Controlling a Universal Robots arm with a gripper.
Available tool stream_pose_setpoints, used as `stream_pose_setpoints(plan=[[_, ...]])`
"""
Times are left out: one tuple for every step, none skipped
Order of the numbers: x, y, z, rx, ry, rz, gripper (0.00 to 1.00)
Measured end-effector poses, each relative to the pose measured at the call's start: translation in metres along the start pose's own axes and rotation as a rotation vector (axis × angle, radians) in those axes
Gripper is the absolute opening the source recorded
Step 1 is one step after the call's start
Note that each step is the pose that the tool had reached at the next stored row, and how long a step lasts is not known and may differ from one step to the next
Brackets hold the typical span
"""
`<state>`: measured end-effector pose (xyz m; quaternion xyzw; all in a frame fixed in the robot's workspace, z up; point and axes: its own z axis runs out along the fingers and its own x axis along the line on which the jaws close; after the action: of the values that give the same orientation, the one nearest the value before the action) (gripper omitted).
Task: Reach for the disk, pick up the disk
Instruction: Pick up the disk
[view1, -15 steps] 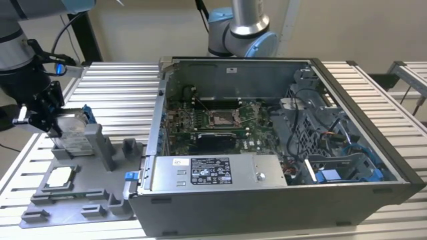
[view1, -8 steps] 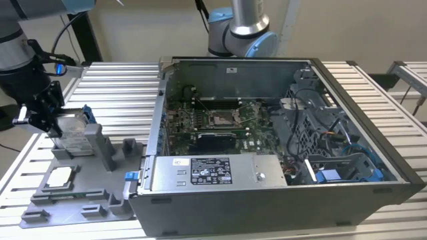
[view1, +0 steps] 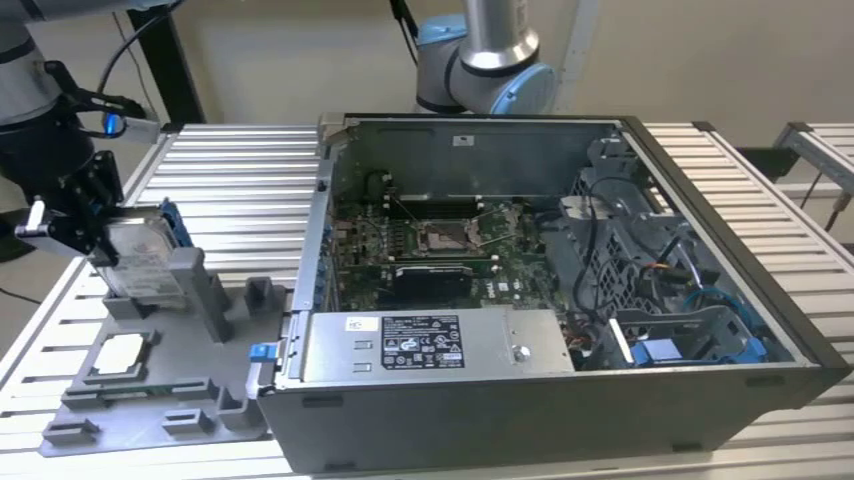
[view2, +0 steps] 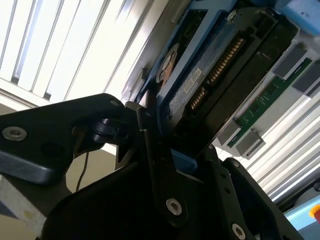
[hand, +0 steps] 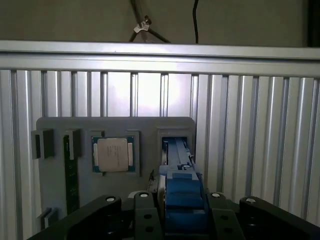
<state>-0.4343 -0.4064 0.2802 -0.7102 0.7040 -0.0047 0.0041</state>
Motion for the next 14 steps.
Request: stream_pose_setpoints(plan=[[0.0,0.0,-0.0017,0.0001,0.0,0.0,0.0],[0.0,0.0,-0.0034,0.0,0.0,0.0,0.0],[0.0,0.0,-0.0052,0.0,0.0,0.0,0.0],[0.0,-0.0001,-0.007,-0.0001,0.0,0.0,0.0],[0.0,-0.0001,-0.0087,0.0,0.0,0.0,0.0],[0.0,-0.0001,-0.0101,-0.0001,0.0,0.0,0.0],[0.0,-0.0001,-0.0111,-0.0001,0.0,0.0,0.0],[0.0,-0.0001,-0.0121,0.0,-0.0001,0.0,0.0],[0.0,-0.0001,-0.013,0.0,0.0,0.0,0.0],[0.0,-0.0002,-0.0139,0.0,-0.0001,0.0,0.0],[0.0,-0.0002,-0.0147,0.0001,-0.0001,0.0,0.0],[0.0,-0.0002,-0.0157,0.0,0.0,0.0,0.0],[0.0,-0.0002,-0.0167,0.0001,-0.0001,0.0,0.0],[0.0,-0.0002,-0.0179,0.0,0.0,0.0,0.0]])
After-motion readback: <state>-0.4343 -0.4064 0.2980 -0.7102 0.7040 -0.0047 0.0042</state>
